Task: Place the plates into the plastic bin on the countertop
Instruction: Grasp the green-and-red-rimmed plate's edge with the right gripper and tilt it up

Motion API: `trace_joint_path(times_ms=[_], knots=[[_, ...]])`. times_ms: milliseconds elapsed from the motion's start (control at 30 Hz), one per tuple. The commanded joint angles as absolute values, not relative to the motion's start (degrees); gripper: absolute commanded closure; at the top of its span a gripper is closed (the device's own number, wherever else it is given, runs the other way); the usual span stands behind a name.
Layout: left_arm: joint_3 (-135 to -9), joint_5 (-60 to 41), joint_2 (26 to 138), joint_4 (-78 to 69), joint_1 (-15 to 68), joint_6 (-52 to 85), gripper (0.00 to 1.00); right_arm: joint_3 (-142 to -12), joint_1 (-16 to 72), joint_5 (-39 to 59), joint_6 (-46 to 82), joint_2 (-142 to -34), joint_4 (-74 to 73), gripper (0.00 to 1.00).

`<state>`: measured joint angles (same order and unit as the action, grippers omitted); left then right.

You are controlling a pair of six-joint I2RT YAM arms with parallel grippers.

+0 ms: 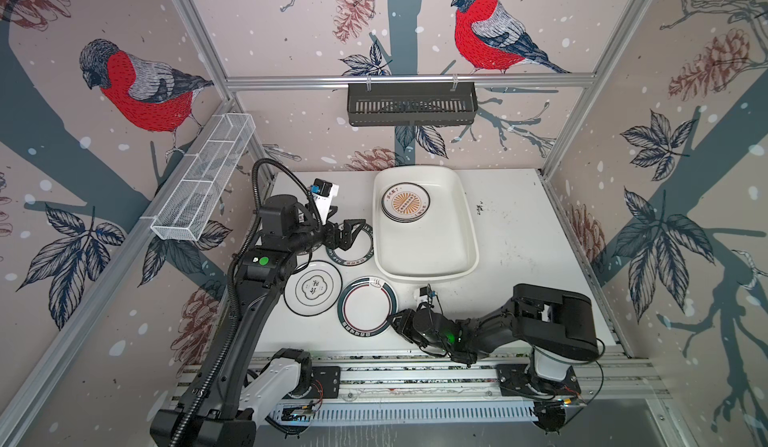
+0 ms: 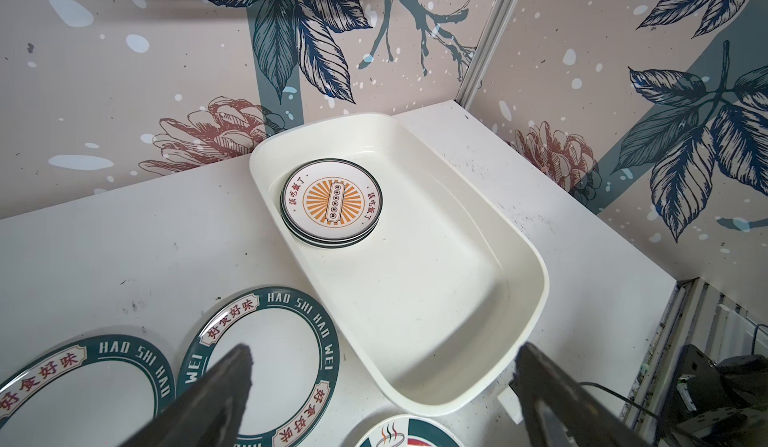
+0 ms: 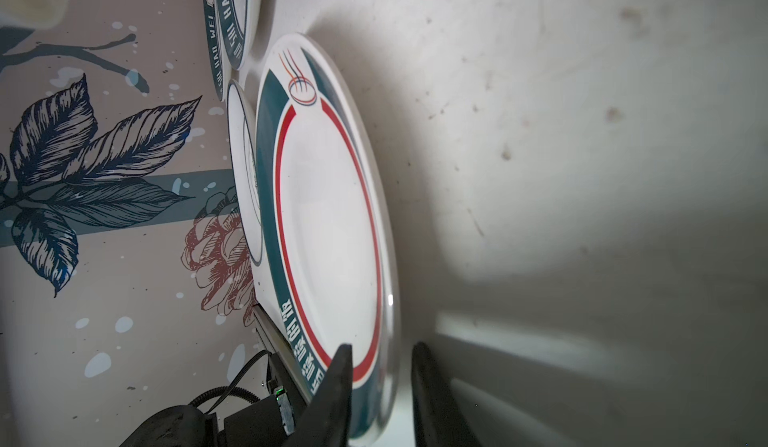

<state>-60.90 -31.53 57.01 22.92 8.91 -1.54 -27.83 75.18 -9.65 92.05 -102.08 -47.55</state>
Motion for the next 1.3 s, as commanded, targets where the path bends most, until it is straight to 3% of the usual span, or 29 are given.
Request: trace_joint_path(times_ms=[0, 1267], knots=[[-60.8, -32.5, 56.8, 20.9, 9.0, -1.4, 0.03, -27.9, 75.2, -10.4, 93.7, -103.1, -45.9, 0.73], [-60.1, -32.9, 56.0, 20.2, 8.9, -1.3, 0.02, -22.9, 75.7, -10.6, 97.7, -107.9, -61.0, 0.98]])
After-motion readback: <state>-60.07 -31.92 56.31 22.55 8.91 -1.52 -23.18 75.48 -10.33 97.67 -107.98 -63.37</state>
